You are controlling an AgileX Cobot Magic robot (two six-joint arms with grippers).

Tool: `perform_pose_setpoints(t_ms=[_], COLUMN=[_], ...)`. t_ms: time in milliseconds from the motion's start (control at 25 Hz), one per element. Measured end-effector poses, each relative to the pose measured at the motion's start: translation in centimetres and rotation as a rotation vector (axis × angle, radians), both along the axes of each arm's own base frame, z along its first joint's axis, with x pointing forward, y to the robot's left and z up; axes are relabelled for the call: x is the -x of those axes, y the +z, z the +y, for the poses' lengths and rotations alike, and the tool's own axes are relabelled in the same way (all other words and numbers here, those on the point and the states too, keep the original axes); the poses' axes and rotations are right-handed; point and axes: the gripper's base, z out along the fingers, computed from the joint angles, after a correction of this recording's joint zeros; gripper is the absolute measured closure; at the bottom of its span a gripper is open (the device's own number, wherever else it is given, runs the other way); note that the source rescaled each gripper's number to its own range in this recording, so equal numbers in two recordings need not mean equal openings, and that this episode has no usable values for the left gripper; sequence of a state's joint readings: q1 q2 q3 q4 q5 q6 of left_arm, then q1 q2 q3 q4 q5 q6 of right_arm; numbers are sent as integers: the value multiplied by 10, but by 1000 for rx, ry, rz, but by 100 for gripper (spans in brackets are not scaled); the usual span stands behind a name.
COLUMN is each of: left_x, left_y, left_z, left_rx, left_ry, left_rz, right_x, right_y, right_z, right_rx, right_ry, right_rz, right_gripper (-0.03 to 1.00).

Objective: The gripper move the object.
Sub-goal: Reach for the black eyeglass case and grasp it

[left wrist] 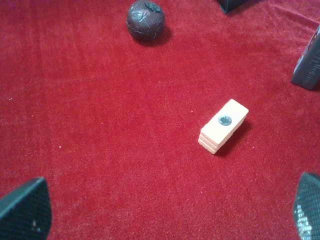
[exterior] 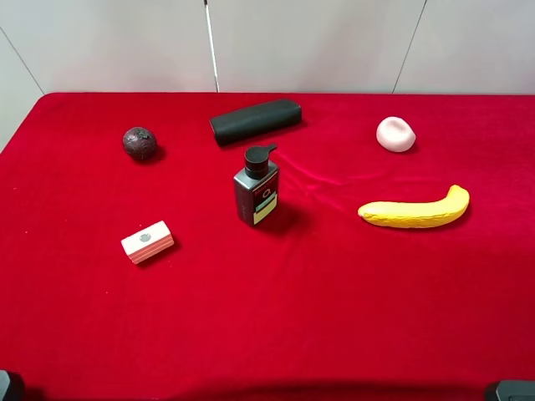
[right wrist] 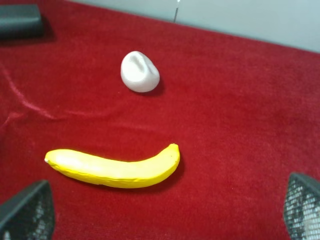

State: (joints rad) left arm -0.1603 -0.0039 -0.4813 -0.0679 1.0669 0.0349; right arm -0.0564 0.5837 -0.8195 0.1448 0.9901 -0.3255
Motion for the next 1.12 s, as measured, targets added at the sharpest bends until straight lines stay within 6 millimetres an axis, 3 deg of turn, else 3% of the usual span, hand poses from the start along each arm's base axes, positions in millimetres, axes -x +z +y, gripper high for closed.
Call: perform_pose_setpoints(t_ms=[200, 480, 1120], left_x=[0, 0, 0], left_y=[0, 0, 0], left_z=[0, 0, 0], left_rx=[0, 0, 0], left_ry=[0, 0, 0], left_rz=[0, 0, 0], right_x=[-38, -91, -202], right_y=[7, 11, 7], right_z=[3, 24, 110], right_rx=[14, 59, 200], right_ry=[60, 186, 481], right_rz=[80, 126, 188], right_gripper=[-3, -3, -3])
